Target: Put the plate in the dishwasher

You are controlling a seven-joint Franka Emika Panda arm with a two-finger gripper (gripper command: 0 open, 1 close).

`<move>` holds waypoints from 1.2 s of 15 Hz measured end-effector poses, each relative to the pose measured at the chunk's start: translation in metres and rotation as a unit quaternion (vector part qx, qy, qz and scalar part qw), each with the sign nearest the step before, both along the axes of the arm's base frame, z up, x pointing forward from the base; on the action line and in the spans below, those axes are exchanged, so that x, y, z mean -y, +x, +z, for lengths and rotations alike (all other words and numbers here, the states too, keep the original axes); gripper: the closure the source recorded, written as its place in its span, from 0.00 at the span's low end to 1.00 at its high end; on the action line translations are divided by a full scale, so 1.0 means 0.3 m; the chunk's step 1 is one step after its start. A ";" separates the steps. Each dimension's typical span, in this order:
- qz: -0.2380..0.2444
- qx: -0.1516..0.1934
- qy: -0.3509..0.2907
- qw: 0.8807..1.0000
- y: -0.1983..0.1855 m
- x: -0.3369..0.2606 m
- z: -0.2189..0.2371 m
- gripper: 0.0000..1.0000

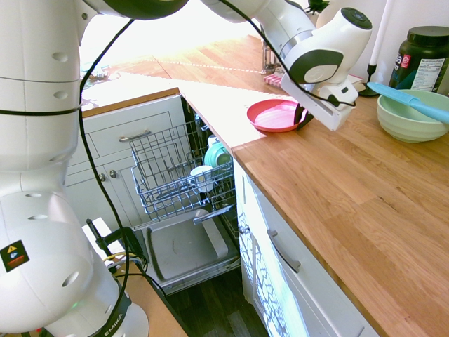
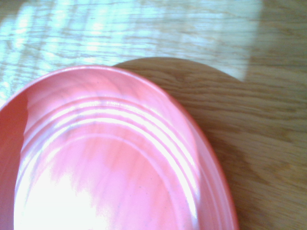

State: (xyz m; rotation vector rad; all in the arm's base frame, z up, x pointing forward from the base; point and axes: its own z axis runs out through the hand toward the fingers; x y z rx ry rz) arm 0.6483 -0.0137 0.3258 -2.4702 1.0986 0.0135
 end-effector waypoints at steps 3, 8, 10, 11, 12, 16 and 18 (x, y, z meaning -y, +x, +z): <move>0.039 0.005 -0.034 0.999 0.050 -0.035 0.094 1.00; 0.150 0.054 -0.143 0.977 0.144 -0.332 0.521 1.00; 0.180 0.075 -0.202 0.960 0.100 -0.568 0.604 1.00; 0.198 0.089 -0.230 0.949 0.034 -0.738 0.635 1.00; 0.213 0.104 -0.258 0.937 -0.069 -0.918 0.656 1.00; 0.265 0.173 -0.364 0.876 -0.621 -1.547 0.516 1.00; 0.277 0.202 -0.425 0.838 -0.774 -1.741 0.216 1.00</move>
